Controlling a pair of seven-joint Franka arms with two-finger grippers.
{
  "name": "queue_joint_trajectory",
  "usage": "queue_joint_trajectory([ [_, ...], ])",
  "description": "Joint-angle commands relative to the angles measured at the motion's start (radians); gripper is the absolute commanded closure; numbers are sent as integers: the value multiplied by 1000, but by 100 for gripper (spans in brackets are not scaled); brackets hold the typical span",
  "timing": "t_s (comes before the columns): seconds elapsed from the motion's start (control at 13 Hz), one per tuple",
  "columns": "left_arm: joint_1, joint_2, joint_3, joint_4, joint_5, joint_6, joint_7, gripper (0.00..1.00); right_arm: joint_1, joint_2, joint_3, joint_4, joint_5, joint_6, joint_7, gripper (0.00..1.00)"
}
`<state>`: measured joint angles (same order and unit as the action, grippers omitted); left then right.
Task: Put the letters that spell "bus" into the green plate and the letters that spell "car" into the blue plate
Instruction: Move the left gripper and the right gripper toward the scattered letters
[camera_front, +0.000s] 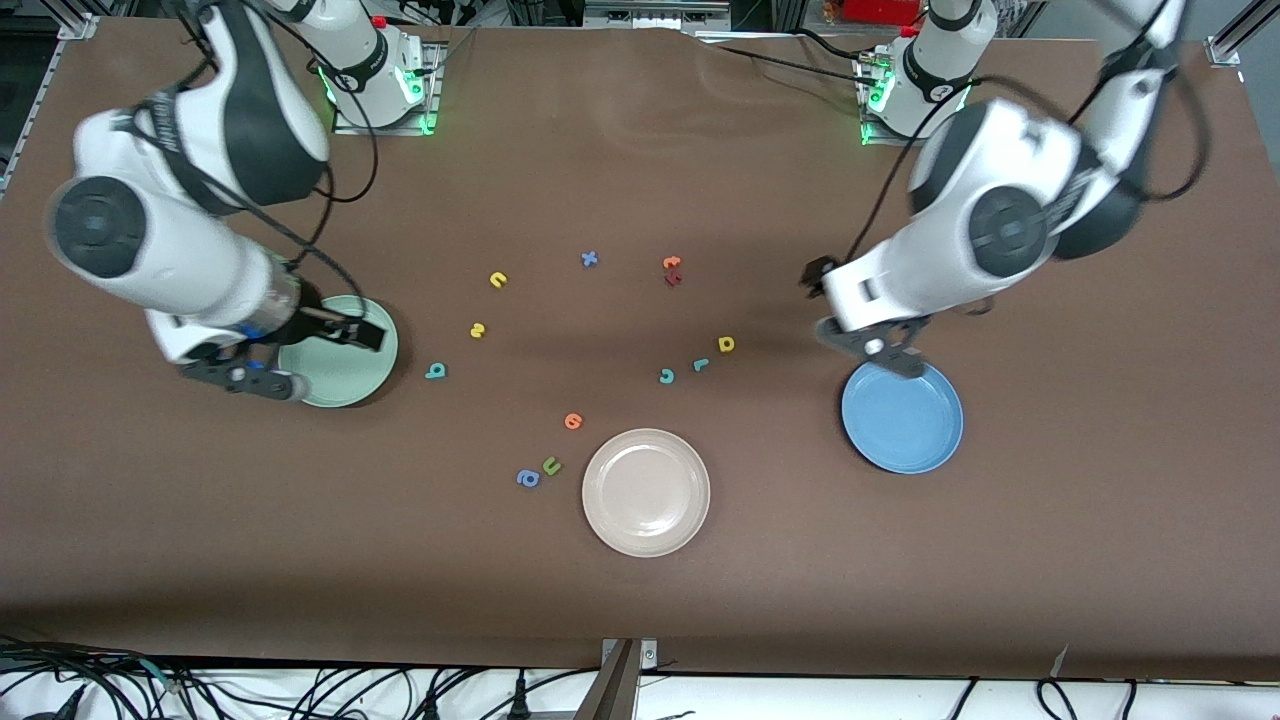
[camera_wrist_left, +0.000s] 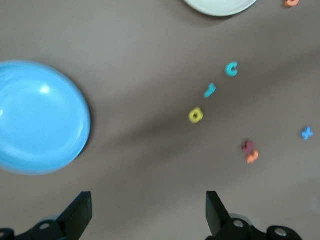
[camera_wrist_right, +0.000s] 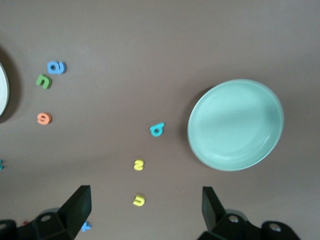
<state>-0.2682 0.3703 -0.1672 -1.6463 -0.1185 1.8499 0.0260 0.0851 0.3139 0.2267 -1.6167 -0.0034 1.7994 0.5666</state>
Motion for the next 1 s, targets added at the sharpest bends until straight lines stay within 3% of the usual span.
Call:
queue_joint_trajectory([
  [0.0,-78,112,8,43,-20,108,6,0,-8,-53,45,-196,19,147,91,2],
  [0.31,-147,266,8,37,-20,361,-21,0,-10,-90,100,-461,19,377,121,2],
  [0.54,-213,366,9,37,-10,563,-125,3,-10,-92,163,-618,19,529,254,3],
  [0.77,-253,394,15,45,-1,578,-161,18,-10,-46,174,-701,19,668,363,5],
  [0.92,-256,413,15,52,20,606,-164,19,-8,-16,175,-750,19,771,400,9],
])
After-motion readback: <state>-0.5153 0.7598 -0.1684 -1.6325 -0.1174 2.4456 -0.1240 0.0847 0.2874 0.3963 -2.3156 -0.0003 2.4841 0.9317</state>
